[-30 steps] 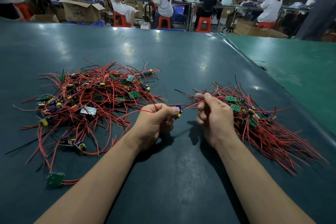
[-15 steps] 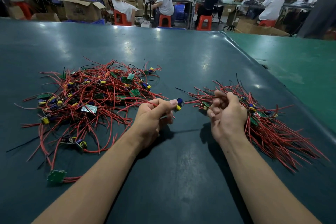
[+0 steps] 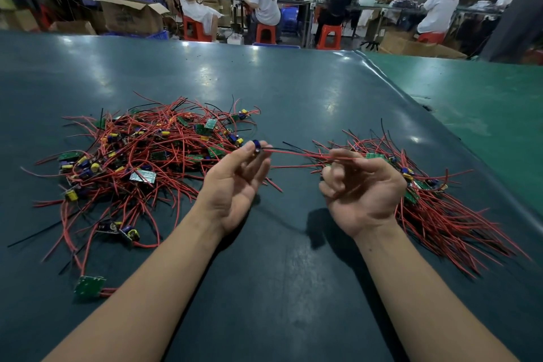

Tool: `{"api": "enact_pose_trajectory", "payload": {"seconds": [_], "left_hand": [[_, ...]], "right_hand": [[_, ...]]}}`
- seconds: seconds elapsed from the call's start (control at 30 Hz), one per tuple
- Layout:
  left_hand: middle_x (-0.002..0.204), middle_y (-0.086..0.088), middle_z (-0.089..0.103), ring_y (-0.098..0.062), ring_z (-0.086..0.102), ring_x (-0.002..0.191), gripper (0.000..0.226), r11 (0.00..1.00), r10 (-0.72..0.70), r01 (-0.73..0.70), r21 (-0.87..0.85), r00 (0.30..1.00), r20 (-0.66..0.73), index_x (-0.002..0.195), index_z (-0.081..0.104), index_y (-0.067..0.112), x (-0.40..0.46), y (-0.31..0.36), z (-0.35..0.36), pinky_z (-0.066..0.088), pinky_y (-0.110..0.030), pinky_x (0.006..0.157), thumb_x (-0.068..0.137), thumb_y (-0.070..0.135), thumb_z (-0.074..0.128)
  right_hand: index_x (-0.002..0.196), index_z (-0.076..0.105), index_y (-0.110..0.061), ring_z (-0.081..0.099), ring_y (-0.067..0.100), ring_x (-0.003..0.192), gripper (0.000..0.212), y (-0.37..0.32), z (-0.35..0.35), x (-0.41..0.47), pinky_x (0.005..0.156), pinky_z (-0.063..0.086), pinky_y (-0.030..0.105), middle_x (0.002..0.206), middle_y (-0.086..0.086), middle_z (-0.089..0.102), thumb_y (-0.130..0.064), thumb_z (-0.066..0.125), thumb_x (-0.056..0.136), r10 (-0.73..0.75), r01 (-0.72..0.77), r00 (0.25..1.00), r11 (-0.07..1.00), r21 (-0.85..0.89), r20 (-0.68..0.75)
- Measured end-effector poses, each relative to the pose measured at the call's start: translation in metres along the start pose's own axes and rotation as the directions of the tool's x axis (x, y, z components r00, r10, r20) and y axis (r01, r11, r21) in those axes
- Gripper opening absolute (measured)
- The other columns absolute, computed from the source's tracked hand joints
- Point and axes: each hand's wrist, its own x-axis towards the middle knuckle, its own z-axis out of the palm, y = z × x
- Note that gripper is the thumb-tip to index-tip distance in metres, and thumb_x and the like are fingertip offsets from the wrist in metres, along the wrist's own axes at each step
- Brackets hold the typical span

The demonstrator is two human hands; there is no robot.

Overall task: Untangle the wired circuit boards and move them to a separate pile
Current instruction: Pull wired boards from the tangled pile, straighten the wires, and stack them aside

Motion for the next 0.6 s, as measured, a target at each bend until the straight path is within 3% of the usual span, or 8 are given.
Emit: {"api": "enact_pose_trajectory", "payload": {"seconds": [0.07, 0.1, 0.17, 0.23, 0.33, 0.4, 0.5, 0.6], "left_hand": [[0.088, -0.011, 0.072, -0.015, 0.072, 0.078, 0.018, 0.998, -0.013, 0.016, -0.057, 0.999, 0.045, 0.092, 0.063, 0.002, -0.001, 0.005, -0.002, 0.058, -0.021, 0.069, 0.076, 0.009, 0.063], [0.087, -0.01, 0.072, -0.013, 0.071, 0.073, 0.018, 0.999, -0.029, 0.03, -0.015, 0.997, 0.066, 0.092, 0.064, 0.002, -0.002, 0.005, -0.002, 0.058, -0.019, 0.065, 0.076, 0.011, 0.062], [0.084, -0.007, 0.073, -0.009, 0.067, 0.062, 0.015, 0.982, -0.075, 0.059, 0.179, 0.994, 0.082, 0.085, 0.069, 0.007, -0.005, 0.001, 0.0, 0.054, -0.016, 0.055, 0.075, 0.017, 0.065], [0.081, -0.009, 0.073, -0.009, 0.063, 0.054, 0.014, 0.918, -0.109, 0.063, 0.392, 0.989, 0.096, 0.081, 0.073, 0.009, -0.007, -0.008, 0.001, 0.05, -0.016, 0.05, 0.075, 0.02, 0.068], [0.072, -0.009, 0.07, -0.009, 0.058, 0.049, 0.018, 0.833, -0.162, 0.059, 0.55, 0.977, 0.141, 0.082, 0.074, 0.009, -0.009, -0.015, 0.001, 0.045, -0.016, 0.045, 0.075, 0.026, 0.071], [0.065, -0.008, 0.067, -0.01, 0.053, 0.049, 0.019, 0.81, -0.193, 0.064, 0.583, 0.968, 0.161, 0.078, 0.077, 0.011, -0.01, -0.014, 0.0, 0.04, -0.015, 0.043, 0.073, 0.029, 0.076], [0.063, -0.008, 0.063, -0.012, 0.047, 0.051, 0.019, 0.791, -0.212, 0.059, 0.61, 0.96, 0.182, 0.077, 0.077, 0.012, -0.01, -0.014, -0.002, 0.036, -0.014, 0.044, 0.073, 0.031, 0.077], [0.061, -0.007, 0.061, -0.01, 0.051, 0.05, 0.02, 0.792, -0.213, 0.061, 0.607, 0.96, 0.182, 0.077, 0.075, 0.009, -0.011, -0.016, -0.001, 0.036, -0.014, 0.043, 0.072, 0.028, 0.074]], "right_hand": [[0.075, 0.076, -0.005, 0.03, 0.013, 0.039, 0.039, -0.001, -0.002, 0.003, 0.041, 0.026, 0.016, 0.042, 0.002, 0.042, -0.022, 0.041, 0.072, 0.037, -0.036, 0.999, 0.999, 0.041, -0.036], [0.081, 0.075, -0.005, 0.028, 0.012, 0.038, 0.036, 0.001, -0.003, 0.005, 0.04, 0.024, 0.015, 0.041, 0.001, 0.039, -0.02, 0.042, 0.079, 0.037, -0.04, 0.996, 0.999, -0.036, -0.083], [0.092, 0.073, -0.008, 0.029, 0.011, 0.037, 0.028, 0.008, 0.0, 0.007, 0.038, 0.023, 0.016, 0.042, -0.001, 0.039, -0.022, 0.048, 0.092, 0.015, -0.058, 0.991, 0.944, -0.324, -0.132], [0.098, 0.073, -0.011, 0.037, 0.014, 0.041, 0.026, 0.018, 0.003, 0.004, 0.043, 0.029, 0.018, 0.049, 0.003, 0.048, -0.032, 0.059, 0.093, 0.056, -0.091, 0.995, 0.861, -0.5, -0.083], [0.094, 0.074, -0.006, 0.037, 0.016, 0.041, 0.038, 0.025, 0.005, 0.0, 0.046, 0.034, 0.02, 0.05, 0.008, 0.048, -0.042, 0.067, 0.08, 0.138, -0.1, 0.99, 0.822, -0.561, 0.025], [0.095, 0.076, -0.007, 0.029, 0.011, 0.033, 0.037, 0.023, 0.003, 0.0, 0.039, 0.027, 0.014, 0.041, 0.0, 0.039, -0.039, 0.067, 0.079, 0.129, -0.086, 0.991, 0.816, -0.572, 0.035], [0.095, 0.078, -0.012, 0.026, 0.01, 0.035, 0.036, 0.021, 0.0, 0.001, 0.042, 0.017, 0.017, 0.041, -0.002, 0.037, -0.042, 0.068, 0.079, 0.165, -0.113, 0.985, 0.829, -0.547, 0.047], [0.085, 0.078, -0.013, 0.027, 0.008, 0.034, 0.03, 0.022, 0.001, 0.002, 0.04, 0.02, 0.015, 0.041, -0.003, 0.039, -0.04, 0.072, 0.074, 0.143, -0.098, 0.989, 0.828, -0.552, 0.039]]}}
